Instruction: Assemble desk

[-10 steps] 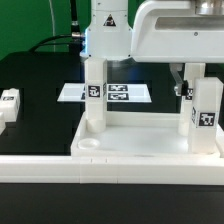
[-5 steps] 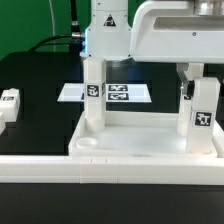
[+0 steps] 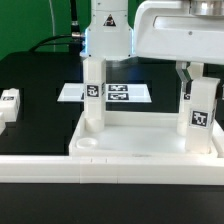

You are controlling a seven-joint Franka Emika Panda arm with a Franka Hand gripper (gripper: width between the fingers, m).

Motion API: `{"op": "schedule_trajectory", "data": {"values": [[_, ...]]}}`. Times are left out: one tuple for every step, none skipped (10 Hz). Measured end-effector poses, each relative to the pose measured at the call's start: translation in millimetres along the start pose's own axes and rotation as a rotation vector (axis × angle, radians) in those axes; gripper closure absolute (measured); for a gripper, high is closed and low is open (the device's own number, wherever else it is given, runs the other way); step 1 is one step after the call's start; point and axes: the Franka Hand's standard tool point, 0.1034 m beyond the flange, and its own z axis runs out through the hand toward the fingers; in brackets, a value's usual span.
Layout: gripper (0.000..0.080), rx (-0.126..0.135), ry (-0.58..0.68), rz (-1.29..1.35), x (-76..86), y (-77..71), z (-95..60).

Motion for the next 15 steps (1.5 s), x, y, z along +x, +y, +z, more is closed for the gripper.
{"op": "schedule_trajectory", "data": {"values": [[0.0509,0.001,-0.001,0.124,-0.1,-0.1,0.0],[0.0509,0.007,-0.006,0.229,-0.3,-0.1,0.2],[0.0509,0.013,-0.01,0.319,0.0,-0.1,0.2],[0.0509,0.024,-0.014,0.408,0.4,-0.8,0.2],[0.0509,0.029,-0.02,0.523,0.3,-1.3,0.2],[0.0509,0.033,-0.025,0.606,0.6,-1.3,0.3],[0.0509,0.036,-0.03,0.689,0.8,-1.4,0.2],[0.0509,0.039,-0.037,0.781,0.6,-2.0,0.2],[0.0509,0.04,-0.038,0.838,0.5,-2.4,0.1],[0.0509,0.039,-0.039,0.875,-0.4,-3.3,0.1],[0.0509,0.038,-0.04,0.929,-0.9,-3.8,0.1],[0.0509,0.037,-0.041,0.951,-1.1,-3.9,0.3],[0.0342,0.037,-0.04,0.926,-1.1,-3.8,0.3],[0.0342,0.034,-0.041,0.849,-1.8,-4.1,0.0],[0.0196,0.032,-0.043,0.82,-2.8,-4.7,-0.1]]}}
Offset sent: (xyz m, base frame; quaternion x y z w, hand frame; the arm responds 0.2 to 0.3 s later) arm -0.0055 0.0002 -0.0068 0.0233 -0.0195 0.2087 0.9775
